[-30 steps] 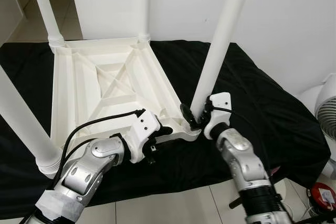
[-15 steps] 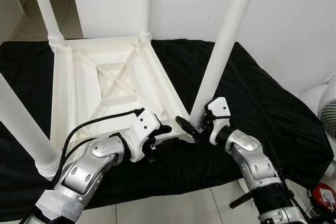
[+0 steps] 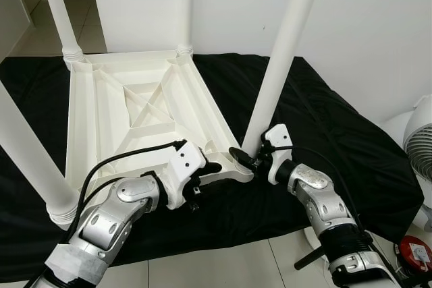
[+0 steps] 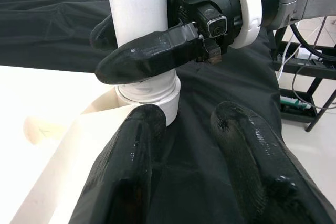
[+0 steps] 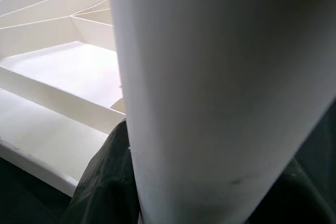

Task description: Building children table

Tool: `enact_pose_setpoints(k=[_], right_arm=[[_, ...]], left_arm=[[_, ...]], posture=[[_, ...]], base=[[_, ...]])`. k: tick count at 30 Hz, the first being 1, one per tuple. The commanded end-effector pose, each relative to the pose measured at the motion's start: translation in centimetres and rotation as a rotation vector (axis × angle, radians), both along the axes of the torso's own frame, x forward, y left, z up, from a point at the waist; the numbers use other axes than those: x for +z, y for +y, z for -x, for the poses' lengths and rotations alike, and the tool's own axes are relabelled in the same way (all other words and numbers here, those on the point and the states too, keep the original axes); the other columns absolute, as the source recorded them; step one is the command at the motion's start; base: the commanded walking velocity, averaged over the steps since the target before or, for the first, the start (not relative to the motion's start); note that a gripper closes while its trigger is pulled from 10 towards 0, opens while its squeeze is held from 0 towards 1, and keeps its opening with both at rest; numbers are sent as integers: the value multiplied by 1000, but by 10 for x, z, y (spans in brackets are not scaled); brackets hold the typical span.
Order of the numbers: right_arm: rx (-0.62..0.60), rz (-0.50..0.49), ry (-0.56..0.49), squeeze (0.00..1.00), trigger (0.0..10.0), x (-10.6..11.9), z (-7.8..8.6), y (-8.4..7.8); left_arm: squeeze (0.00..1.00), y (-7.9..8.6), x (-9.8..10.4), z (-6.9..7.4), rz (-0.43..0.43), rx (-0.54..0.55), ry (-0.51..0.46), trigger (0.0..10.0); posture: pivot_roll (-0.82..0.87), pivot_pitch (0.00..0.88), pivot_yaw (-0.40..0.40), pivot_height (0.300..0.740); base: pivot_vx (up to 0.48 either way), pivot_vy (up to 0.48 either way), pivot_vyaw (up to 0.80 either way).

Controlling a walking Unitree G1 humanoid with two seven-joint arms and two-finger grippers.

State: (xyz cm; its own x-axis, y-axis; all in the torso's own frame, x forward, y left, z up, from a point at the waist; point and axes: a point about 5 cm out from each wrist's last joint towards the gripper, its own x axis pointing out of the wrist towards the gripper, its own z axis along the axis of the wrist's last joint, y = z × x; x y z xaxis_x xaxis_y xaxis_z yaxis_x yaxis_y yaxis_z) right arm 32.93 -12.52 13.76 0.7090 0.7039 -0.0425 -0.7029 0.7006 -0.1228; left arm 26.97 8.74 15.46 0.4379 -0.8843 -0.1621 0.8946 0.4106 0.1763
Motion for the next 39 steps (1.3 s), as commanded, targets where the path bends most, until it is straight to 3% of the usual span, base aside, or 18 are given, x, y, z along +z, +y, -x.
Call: enact_pose_setpoints(k=[1,3,4,11,20,23,24,26,31,39], right_arm=[[43,8,20,0,0,-4,1,7],[50,0,30,0,0,-6,2,8],[36,-2,34,0,10000,-6,1,7],[-37,-14,18,0,10000,-2,-1,4],[-175,-85,3,0,10000,4,5,21],[-394,-143,12,0,10000,5,6,26],[-394,-143,12,0,10000,5,6,26],[-526,-142,9,0,10000,3,5,21],[-696,-137,22,0,10000,-3,10,17],[-690,-161,50,0,10000,-2,17,28]], left_arm=[[0,-3,0,3,-17,-40,-4,10000],[0,-3,0,3,-16,-40,-4,10000],[0,-3,0,2,-16,-41,-4,10000],[0,-3,0,3,-18,-46,-1,10000],[0,-4,-1,3,-17,-48,1,10000],[0,-4,-1,4,-16,-48,3,10000],[0,-4,-1,4,-16,-48,3,10000],[0,-4,-1,4,-14,-47,3,10000],[0,-5,-2,4,-13,-48,5,10000],[0,-5,-2,4,-13,-52,7,10000]], posture=[[67,4,-77,740],[64,5,-76,740],[63,5,-75,740],[59,8,-71,740],[54,12,-74,740],[54,13,-76,740],[54,13,-76,740],[54,14,-78,740],[54,14,-78,740],[47,23,-81,740]], base=[[0,0,0],[0,0,0],[0,0,0],[0,0,0],[0,0,0],[0,0,0],[0,0,0],[0,0,0],[0,0,0],[0,0,0]])
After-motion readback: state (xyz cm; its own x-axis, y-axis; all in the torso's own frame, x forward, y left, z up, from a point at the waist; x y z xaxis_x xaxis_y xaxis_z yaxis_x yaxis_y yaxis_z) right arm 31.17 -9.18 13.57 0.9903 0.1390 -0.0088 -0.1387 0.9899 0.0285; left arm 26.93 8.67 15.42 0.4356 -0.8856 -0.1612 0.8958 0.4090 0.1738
